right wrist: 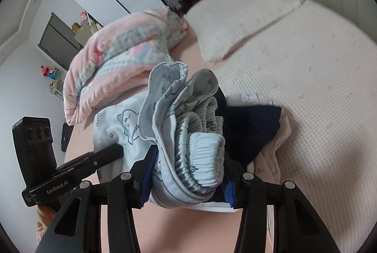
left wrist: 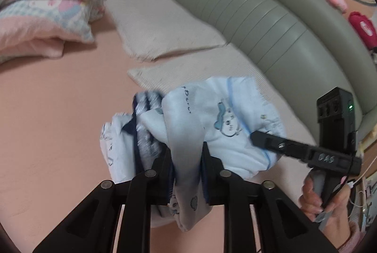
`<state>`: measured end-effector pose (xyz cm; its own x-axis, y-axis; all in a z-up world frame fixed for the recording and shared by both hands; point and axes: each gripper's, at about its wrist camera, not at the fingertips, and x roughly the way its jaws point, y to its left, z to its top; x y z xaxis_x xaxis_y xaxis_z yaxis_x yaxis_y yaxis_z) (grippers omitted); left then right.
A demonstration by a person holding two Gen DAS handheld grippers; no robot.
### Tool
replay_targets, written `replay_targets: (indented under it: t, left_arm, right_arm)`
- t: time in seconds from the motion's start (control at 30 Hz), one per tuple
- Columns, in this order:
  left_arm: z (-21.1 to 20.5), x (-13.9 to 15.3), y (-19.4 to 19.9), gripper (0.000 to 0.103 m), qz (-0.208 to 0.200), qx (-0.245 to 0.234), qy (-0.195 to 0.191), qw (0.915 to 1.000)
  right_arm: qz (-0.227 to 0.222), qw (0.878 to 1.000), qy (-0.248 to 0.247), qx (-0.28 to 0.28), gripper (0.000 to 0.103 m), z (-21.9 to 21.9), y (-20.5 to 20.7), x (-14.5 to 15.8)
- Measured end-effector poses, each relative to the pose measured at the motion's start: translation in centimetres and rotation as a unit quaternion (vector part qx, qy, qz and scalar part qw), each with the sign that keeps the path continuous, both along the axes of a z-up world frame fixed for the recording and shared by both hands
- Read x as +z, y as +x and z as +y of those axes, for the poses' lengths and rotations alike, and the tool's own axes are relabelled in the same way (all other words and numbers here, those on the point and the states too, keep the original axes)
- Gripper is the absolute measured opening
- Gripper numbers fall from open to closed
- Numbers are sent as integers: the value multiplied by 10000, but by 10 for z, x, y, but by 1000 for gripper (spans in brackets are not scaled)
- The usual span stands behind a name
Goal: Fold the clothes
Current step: 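Carry the bundle with the left tool onto the folded clothes stack and release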
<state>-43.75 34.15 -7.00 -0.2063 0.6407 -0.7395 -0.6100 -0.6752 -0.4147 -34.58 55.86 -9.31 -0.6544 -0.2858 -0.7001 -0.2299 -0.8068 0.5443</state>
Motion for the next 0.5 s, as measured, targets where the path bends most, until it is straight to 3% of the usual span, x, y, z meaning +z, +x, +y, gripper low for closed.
replay_targets:
  t: [0.1, 0.2, 0.27, 0.33, 0.4, 0.5]
  left_arm:
    - [-6, -16, -8, 29, -325, 63, 13, 9995]
    - [-24, -4, -12, 34, -249, 385, 260, 9986]
    - [-37, 12, -11, 35, 42, 736, 225, 9970]
    - [-50, 32, -1, 35, 450, 1004, 440, 9930]
    - [-40, 42, 11, 35, 620, 601, 696, 9938]
    - [-8, 35, 26, 35, 791, 72, 454, 9958]
  right_arm:
    - [-9, 9993, -383, -46, 48, 14, 0, -18]
    - [179, 9958, -874, -200, 49, 31, 10, -22]
    - [301, 9946, -881, -453, 50, 42, 21, -12]
    - [476, 9939, -501, -854, 50, 50, 35, 9]
    - [716, 9912, 45, -1109, 50, 44, 46, 32]
    - [914, 9930, 527, -524, 50, 8, 35, 52]
